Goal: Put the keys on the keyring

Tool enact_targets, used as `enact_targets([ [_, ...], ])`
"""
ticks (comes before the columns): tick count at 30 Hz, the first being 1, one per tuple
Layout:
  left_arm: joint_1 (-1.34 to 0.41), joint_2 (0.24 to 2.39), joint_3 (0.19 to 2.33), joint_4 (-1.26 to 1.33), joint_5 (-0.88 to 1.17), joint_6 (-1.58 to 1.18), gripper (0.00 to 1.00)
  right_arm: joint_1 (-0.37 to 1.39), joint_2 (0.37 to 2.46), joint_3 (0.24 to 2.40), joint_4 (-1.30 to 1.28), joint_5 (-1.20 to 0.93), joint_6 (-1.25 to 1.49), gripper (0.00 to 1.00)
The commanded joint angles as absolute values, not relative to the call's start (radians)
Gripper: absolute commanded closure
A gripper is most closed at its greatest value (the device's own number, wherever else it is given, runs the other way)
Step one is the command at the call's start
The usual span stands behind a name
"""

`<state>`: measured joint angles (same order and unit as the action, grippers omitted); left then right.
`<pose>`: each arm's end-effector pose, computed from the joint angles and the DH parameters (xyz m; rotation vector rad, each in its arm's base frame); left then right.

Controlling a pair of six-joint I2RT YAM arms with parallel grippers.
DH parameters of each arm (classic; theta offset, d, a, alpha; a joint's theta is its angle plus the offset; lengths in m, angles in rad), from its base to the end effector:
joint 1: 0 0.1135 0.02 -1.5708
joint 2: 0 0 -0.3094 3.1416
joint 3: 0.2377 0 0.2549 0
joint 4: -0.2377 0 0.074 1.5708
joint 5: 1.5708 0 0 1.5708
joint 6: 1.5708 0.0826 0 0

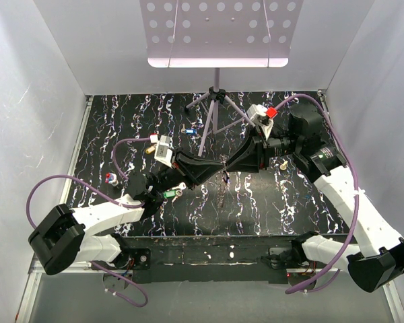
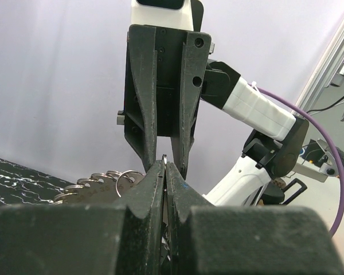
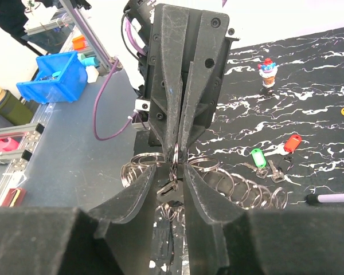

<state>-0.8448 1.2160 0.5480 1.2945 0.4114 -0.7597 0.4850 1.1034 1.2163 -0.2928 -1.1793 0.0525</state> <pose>0.1515 -0.2204 0.3851 0.4772 1.0393 -1.6439 0.1624 0.1719 0.4584 -1.2267 1.3833 1.3989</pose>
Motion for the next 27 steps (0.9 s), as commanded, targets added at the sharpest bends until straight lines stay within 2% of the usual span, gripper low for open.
enact_targets([
  [1, -0.838, 1.206, 0.555, 1.506, 0.411, -0.761, 1.00, 0.495, 1.103, 1.232, -0.239, -1.177, 0.074, 0.71],
  [3, -0.838, 1.209, 0.555, 1.505, 0.411, -0.762, 1.00, 0.497, 1.104, 1.232, -0.239, -1.178, 0.075, 0.79],
  [5, -0.838, 1.209, 0.557, 1.502, 0.413, -0.764, 1.00, 0.499, 1.106, 1.233, -0.245, -1.172, 0.074, 0.98],
  [10, -0.831, 1.174, 0.552, 1.395, 0.445, -0.769, 1.00, 0.499, 1.123, 1.288, -0.420, -1.131, -0.052, 0.99],
  [12, -0.810, 1.129, 0.554, 1.272, 0.486, -0.770, 0.76, 0.499, 1.143, 1.350, -0.600, -1.111, -0.176, 0.99],
  [14, -0.778, 1.066, 0.571, 1.092, 0.561, -0.753, 0.56, 0.499, 1.166, 1.423, -0.820, -1.072, -0.358, 0.99],
  [16, -0.749, 0.994, 0.606, 0.839, 0.639, -0.682, 0.30, 0.500, 1.196, 1.494, -1.011, -1.022, -0.559, 0.99],
  [19, -0.735, 0.921, 0.705, 0.425, 0.719, -0.481, 0.07, 0.499, 1.252, 1.590, -1.251, -0.977, -0.814, 0.99],
  [20, -0.733, 0.916, 0.736, 0.305, 0.732, -0.404, 0.03, 0.499, 1.273, 1.621, -1.319, -0.967, -0.865, 0.99],
  [23, -0.732, 0.949, 0.843, 0.080, 0.755, -0.243, 0.02, 0.499, 1.337, 1.704, -1.457, -0.936, -0.998, 0.99],
  [25, -0.732, 0.989, 0.903, 0.040, 0.765, -0.189, 0.02, 0.502, 1.365, 1.735, -1.497, -0.925, -1.023, 0.99],
  [27, -0.732, 1.037, 0.926, 0.066, 0.781, -0.178, 0.09, 0.505, 1.381, 1.749, -1.508, -0.923, -1.025, 0.99],
])
